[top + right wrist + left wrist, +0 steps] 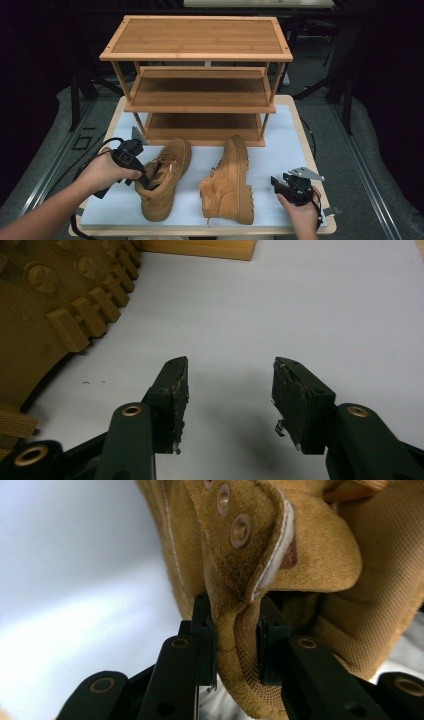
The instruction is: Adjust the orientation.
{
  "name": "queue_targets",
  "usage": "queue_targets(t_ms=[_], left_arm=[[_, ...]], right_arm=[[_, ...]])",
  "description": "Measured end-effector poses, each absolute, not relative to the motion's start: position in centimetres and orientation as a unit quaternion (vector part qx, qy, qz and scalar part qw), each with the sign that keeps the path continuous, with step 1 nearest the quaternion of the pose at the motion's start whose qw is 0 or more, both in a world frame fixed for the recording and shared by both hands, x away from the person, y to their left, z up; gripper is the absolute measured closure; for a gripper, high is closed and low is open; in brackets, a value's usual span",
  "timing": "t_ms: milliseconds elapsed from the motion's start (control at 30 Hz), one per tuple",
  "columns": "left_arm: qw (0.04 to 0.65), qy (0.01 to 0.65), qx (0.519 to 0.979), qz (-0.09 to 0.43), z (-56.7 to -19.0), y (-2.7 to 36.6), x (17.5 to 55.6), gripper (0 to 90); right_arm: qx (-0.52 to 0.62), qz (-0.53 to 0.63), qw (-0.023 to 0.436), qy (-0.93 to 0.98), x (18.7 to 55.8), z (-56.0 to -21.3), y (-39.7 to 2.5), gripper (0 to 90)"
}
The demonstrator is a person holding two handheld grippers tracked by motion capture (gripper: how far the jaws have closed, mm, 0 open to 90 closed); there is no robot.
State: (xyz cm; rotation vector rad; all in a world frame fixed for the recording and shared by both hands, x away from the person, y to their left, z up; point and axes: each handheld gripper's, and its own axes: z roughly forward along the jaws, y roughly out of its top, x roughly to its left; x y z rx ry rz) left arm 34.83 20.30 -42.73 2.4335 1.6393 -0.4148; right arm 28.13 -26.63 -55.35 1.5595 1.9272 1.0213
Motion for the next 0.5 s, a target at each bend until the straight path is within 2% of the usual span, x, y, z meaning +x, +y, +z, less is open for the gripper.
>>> queue_targets(t_ms=[233, 500], left_arm=[[0.133, 0.566, 0.792, -0.188, -42.8, 21.2, 35.1, 76.5], [0.224, 0.579, 0.745, -0.243, -41.0, 23.8, 35.7, 77.3]], right_arm=[[0.568, 0.374, 0.227, 0.697, 28.1, -55.4, -26.7, 48.2], [0.570, 0.375, 0.228, 0.695, 28.1, -55.4, -27.0, 48.1]])
